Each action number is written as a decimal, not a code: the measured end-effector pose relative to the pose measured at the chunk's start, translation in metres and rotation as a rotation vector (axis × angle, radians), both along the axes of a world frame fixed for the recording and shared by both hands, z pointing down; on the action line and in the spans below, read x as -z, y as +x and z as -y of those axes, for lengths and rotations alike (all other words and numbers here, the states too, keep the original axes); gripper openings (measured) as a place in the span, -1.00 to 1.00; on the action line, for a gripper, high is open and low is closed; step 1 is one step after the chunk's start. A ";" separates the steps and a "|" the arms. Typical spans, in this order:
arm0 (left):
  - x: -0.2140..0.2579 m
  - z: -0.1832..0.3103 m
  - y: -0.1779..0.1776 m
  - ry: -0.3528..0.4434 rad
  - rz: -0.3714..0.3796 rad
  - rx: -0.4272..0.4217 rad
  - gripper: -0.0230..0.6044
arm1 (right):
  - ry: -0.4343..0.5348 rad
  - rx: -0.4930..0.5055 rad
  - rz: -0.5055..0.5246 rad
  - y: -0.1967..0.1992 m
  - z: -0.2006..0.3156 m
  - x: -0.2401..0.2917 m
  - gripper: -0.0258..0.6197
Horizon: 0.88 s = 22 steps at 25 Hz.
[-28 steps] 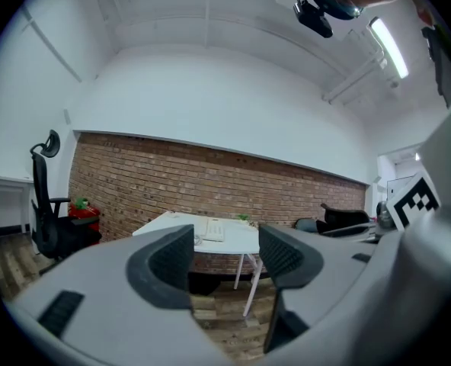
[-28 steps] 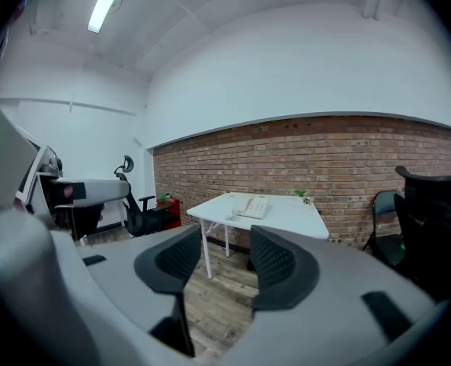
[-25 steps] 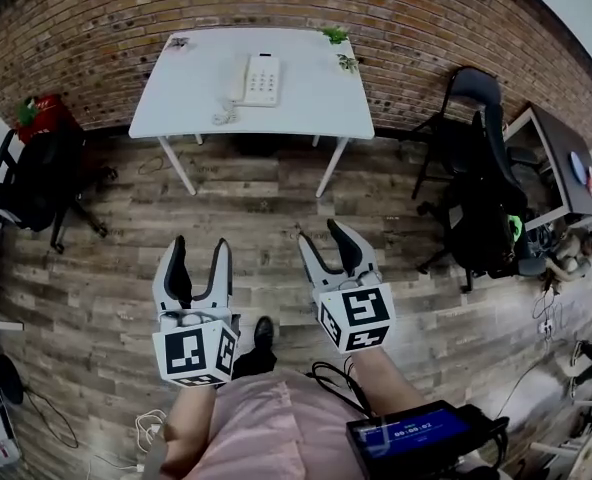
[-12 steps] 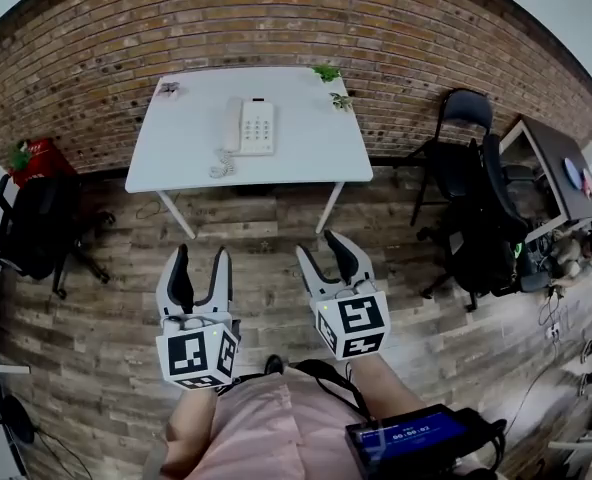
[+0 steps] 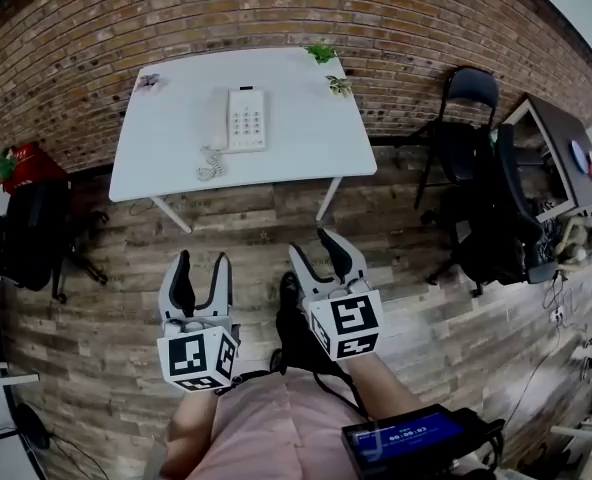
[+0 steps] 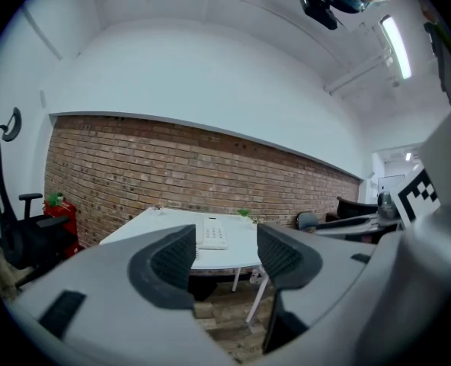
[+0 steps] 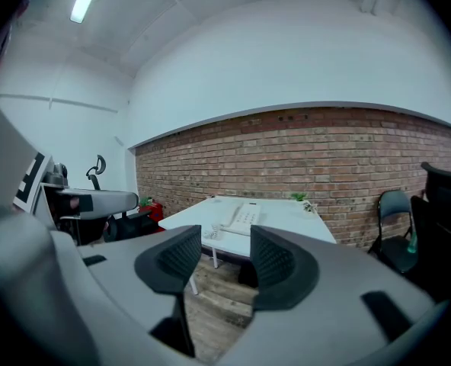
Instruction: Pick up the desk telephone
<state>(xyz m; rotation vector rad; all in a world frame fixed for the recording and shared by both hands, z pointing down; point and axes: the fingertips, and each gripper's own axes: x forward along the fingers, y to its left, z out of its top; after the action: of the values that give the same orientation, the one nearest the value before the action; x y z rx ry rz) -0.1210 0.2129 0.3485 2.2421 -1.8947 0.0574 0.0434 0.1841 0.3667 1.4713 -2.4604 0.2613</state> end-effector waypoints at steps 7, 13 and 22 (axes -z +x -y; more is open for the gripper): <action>-0.015 0.075 0.003 -0.040 0.010 -0.008 -0.11 | -0.001 -0.004 -0.017 0.006 0.085 -0.008 -0.28; -0.019 0.157 0.006 -0.061 0.005 -0.008 -0.10 | -0.025 0.006 -0.004 0.012 0.173 -0.012 -0.28; -0.012 0.258 0.010 -0.072 0.009 0.003 -0.08 | -0.035 0.049 0.028 0.006 0.275 -0.014 -0.28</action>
<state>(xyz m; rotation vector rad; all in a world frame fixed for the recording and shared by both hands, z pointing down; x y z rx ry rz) -0.1111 -0.0454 0.3608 2.1962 -1.8698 0.1337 0.0498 -0.0905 0.3809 1.4006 -2.4965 0.3159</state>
